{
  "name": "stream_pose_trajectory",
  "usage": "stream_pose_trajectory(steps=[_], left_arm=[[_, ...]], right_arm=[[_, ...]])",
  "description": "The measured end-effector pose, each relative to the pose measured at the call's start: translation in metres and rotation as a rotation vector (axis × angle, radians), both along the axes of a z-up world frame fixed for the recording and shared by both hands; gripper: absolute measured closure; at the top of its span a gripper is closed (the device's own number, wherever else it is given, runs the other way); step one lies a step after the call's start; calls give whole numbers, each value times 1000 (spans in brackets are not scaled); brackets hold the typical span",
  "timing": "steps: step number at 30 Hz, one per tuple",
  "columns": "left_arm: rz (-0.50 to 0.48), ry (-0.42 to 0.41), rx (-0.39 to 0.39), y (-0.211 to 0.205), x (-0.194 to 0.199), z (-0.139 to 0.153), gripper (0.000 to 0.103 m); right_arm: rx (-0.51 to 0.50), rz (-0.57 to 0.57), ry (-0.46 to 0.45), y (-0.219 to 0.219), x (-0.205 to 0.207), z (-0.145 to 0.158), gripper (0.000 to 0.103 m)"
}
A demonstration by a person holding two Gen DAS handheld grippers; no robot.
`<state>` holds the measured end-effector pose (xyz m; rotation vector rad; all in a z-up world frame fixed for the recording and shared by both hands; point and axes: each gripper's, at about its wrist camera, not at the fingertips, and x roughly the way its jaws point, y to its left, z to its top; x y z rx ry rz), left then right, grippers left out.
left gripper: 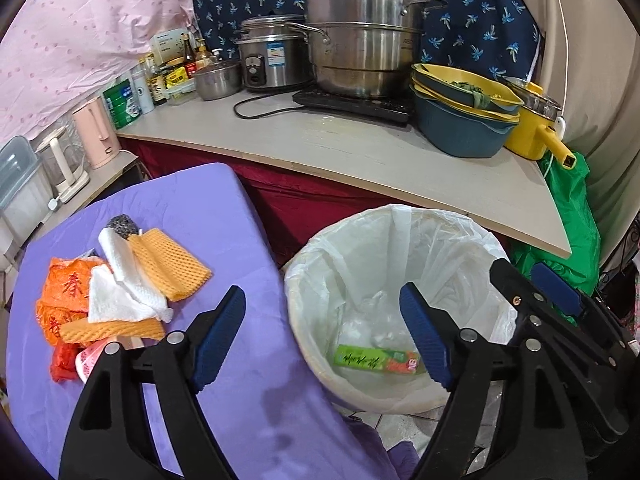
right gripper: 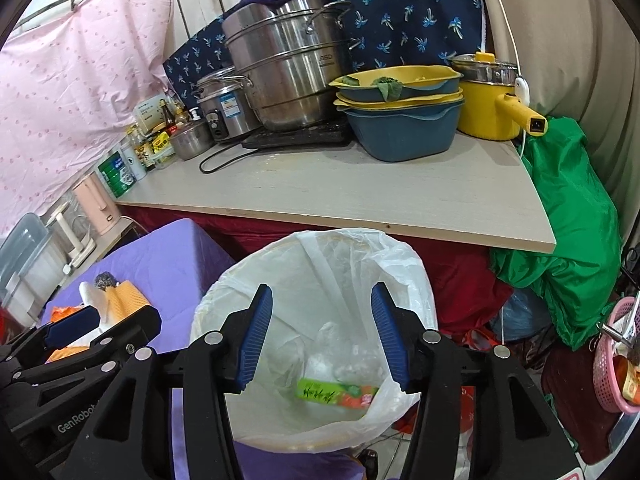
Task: Collect trash
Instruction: 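Move both grippers back toward the trash pile on the table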
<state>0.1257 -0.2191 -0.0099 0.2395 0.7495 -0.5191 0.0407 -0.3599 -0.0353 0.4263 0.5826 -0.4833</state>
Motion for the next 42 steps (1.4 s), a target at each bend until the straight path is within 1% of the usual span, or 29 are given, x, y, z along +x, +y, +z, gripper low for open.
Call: stream_pose_trajectory(steps=[2,5,11,13,19,22,24,26,29,35,38,42], left_arm=[[17,-6,-3,12,-1,4,20],[41,-5,-11,28,-1,8,18],[115,4,-26,77,0,13,17],[139,4,-25,94,-1,12,15],[217,28,-6,147,-1,3,14],[262,25,8,176,-2,-1,13],[296,30,23,195,-1,-5,12],[329,46,19,215,2,-8,12],[385,70,18,248,6,-16,12],[464,101,13,297,10,-30,11],[495,119,7,314,16,-36,11],[517,137,-2,329,27,-42,11]], right_arm=[[-6,13,-5,7,0,5,52],[-15,38,-11,22,0,11,52],[-28,109,-12,61,6,18,52],[-31,133,-11,74,8,20,52],[-34,221,4,124,16,18,52],[-36,259,15,145,19,15,52],[-36,280,24,157,21,12,50],[-33,301,32,170,24,9,48],[-34,328,45,185,28,4,47],[-20,391,84,221,42,-13,40],[-6,425,104,239,53,-22,34],[-11,469,118,262,68,-32,29]])
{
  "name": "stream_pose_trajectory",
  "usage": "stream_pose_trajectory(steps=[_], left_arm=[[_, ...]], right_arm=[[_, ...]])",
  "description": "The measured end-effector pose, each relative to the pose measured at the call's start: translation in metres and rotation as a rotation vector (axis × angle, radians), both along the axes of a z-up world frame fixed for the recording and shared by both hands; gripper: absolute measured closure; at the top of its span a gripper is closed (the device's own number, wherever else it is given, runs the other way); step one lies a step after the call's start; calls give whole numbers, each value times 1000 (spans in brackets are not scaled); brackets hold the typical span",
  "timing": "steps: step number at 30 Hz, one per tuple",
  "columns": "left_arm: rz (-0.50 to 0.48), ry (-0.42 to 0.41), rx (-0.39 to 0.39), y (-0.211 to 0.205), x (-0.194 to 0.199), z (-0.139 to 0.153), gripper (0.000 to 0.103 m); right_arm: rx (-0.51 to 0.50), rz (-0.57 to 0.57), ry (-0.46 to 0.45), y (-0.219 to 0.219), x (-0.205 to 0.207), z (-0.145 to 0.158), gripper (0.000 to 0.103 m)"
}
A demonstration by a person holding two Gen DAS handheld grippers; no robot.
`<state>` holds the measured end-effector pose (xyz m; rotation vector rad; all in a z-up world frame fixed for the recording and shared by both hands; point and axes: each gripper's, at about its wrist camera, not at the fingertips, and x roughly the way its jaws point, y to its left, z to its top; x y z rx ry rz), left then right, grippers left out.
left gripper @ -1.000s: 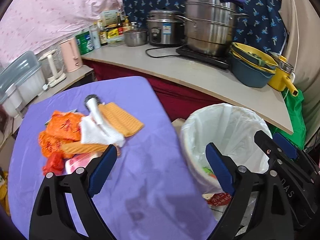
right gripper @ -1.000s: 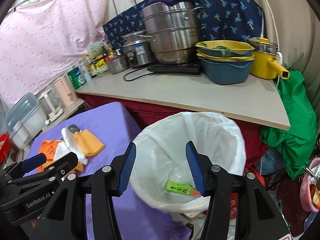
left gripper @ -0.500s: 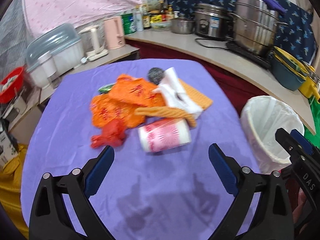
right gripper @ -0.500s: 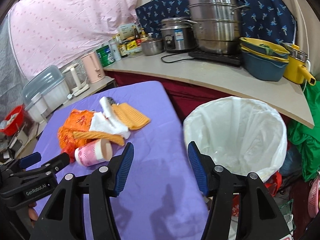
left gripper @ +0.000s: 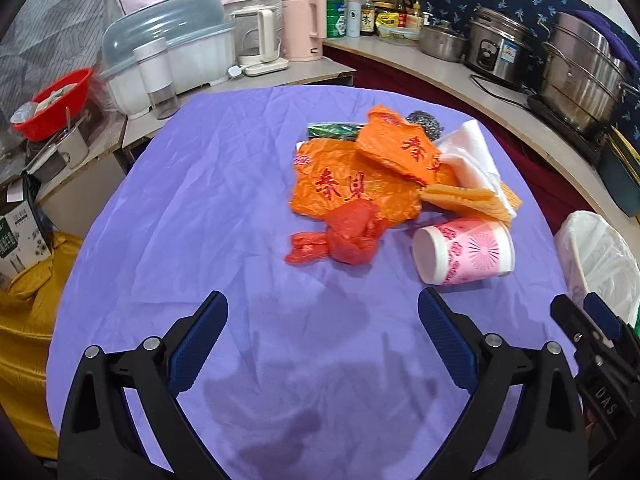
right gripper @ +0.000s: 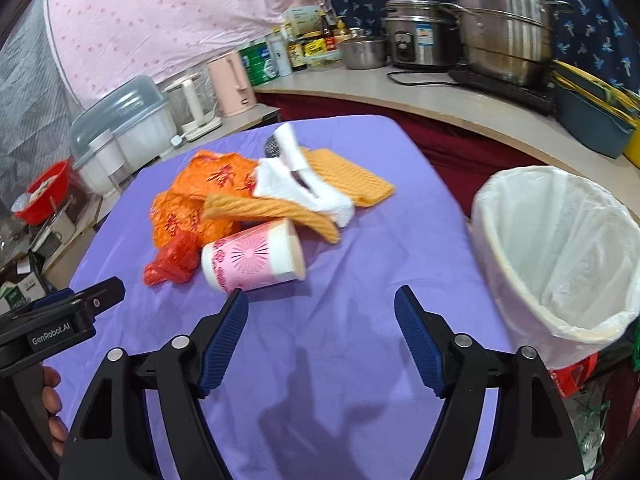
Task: Collect trash
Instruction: 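Move both grippers back toward the trash pile on the table, then grasp the red plastic bag with the left gripper while the right grasps the pink cup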
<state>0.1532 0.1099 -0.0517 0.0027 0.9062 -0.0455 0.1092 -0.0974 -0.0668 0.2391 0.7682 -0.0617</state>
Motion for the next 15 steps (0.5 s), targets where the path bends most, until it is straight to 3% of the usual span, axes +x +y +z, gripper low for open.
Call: stream_pose_trajectory(steps=[15], left_arm=[[-55,97,-43,-14,75,-32,8]], right_arm=[[-47,72,16,40,54,-23,19]])
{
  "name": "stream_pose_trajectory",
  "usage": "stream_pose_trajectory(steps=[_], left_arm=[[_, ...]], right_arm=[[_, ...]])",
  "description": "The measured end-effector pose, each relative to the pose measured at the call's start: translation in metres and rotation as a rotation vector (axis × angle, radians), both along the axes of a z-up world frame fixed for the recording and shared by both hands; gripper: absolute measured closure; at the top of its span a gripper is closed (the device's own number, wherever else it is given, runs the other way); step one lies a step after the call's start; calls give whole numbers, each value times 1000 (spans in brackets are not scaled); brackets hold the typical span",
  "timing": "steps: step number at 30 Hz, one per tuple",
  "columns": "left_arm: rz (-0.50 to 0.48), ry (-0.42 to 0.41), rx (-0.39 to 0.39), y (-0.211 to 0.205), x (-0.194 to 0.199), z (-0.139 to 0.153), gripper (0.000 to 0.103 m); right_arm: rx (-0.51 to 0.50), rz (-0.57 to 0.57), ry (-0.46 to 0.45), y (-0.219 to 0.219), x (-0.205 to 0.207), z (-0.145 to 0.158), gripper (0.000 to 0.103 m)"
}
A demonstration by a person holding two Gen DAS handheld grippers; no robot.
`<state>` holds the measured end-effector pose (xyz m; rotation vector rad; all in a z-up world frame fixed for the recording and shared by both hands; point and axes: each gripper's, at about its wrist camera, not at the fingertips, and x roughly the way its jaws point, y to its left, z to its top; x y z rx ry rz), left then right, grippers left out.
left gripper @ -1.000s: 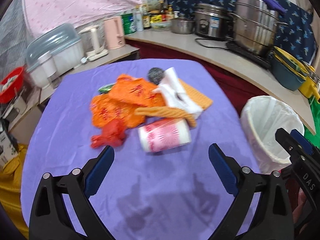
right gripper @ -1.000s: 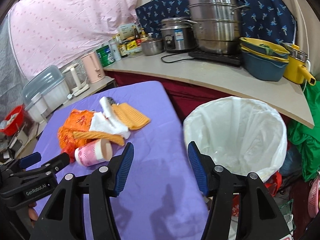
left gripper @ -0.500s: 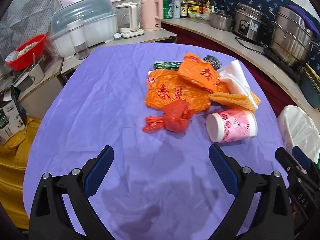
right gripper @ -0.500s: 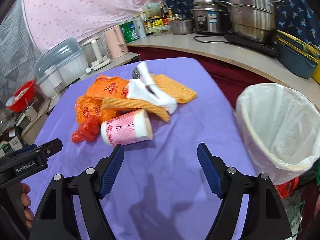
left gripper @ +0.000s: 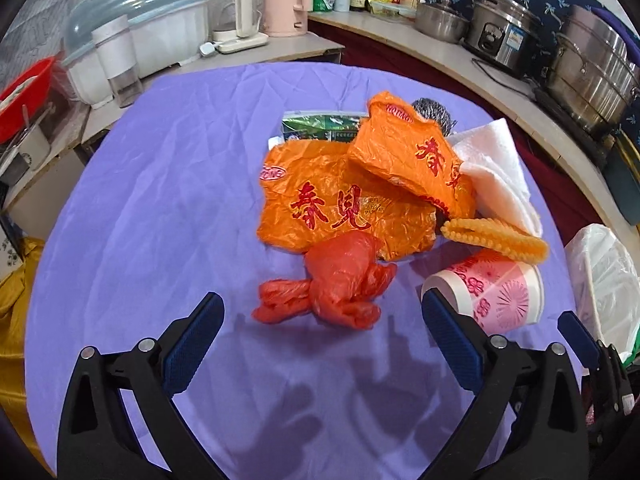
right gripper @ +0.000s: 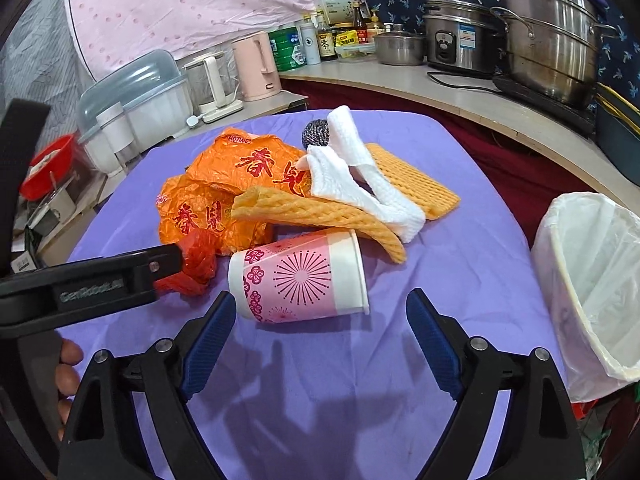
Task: Collect trash
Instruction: 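Grasp the red plastic bag with the left gripper while the right grasps the pink cup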
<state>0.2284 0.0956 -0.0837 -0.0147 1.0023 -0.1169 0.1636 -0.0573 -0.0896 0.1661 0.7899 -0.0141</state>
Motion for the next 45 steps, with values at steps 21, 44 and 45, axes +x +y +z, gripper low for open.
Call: stream_pose_trajectory(steps=[21,44,45], left_arm=[[-41,93,-51,9,23,-27,51],[-45,82,-61,11,-11,-11,69],[-48,80,-59,10,-16,-10,69]], right_arm=[[-44,50,13,27,38,-20,18],[10,55,-16,8,-3,2,34],[12,54,-19,7,-8,3,34]])
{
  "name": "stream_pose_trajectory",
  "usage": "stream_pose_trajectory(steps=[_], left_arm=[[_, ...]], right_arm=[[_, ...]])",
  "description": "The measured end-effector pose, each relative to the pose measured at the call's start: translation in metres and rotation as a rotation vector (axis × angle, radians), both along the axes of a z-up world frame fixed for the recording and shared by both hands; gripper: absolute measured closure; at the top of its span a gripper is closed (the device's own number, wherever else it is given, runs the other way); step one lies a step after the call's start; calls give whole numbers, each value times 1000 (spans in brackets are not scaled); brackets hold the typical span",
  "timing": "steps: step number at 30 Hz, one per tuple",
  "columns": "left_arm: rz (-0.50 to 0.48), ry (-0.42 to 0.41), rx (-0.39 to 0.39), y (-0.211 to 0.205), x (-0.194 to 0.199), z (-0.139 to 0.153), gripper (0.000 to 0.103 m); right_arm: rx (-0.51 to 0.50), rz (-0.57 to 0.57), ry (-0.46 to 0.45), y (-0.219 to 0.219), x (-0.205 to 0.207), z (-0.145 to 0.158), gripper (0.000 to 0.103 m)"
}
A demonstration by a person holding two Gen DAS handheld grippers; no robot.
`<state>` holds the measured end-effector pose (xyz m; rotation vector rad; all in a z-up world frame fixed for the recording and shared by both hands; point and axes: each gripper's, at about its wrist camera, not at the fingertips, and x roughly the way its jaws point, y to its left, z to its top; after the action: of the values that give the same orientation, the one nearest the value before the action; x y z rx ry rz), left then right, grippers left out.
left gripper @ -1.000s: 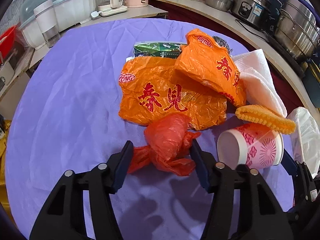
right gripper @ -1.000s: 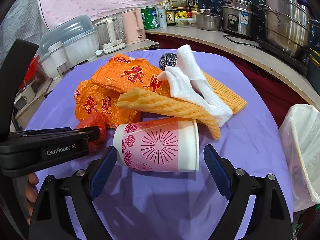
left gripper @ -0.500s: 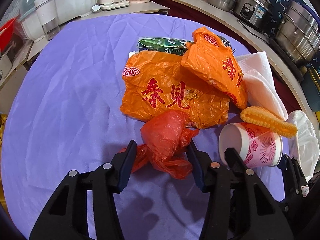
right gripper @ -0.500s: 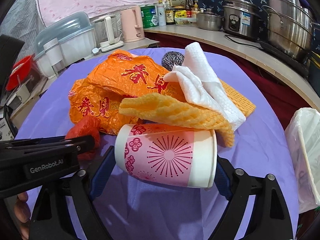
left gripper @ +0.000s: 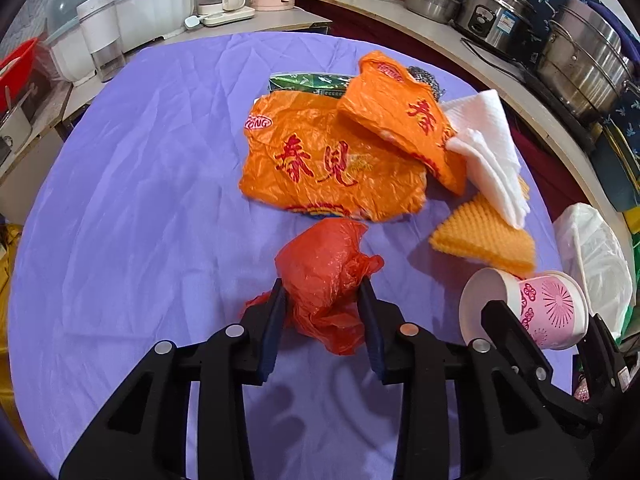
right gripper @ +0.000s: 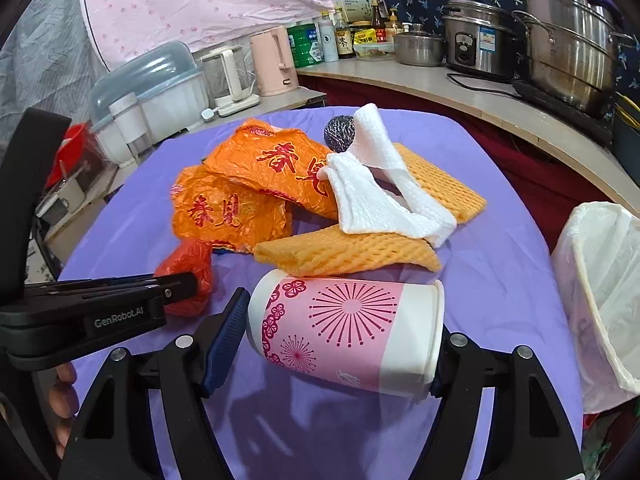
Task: Collect trash
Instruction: 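Grasp the red plastic bag with the left gripper while the right grasps the pink cup, then carry the red bag and pink cup over the bin and release both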
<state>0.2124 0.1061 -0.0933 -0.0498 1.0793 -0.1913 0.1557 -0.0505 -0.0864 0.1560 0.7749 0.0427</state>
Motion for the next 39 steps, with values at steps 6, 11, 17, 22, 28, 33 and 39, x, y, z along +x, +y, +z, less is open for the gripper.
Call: stream_pose_trajectory(steps=[6,11,17,22,28,33,39], left_arm=[[-16,-20,4,-9,-30,14,70],[-51,-52,0,-26,-53,31,70],[-110,-93,-2,-55,-71,53,70],[-174,-129,-8,-87,-81,70,70],[-261,-171,-15,-136,-89,87,70],[-316,-193,-16,-176,-94,97,70],[-374,-209,-18,-218,-97,103,70]], right_arm=[[22,9,-21,-9,-30,11,43],[31,-6,-47,-22,-52,21,43],[34,-63,-93,-47,-76,37,43],[25,-126,-129,-77,-92,50,43],[13,-230,-167,-125,-108,63,43],[5,-314,-194,-166,-118,71,43],[-4,-394,-218,-206,-130,75,43]])
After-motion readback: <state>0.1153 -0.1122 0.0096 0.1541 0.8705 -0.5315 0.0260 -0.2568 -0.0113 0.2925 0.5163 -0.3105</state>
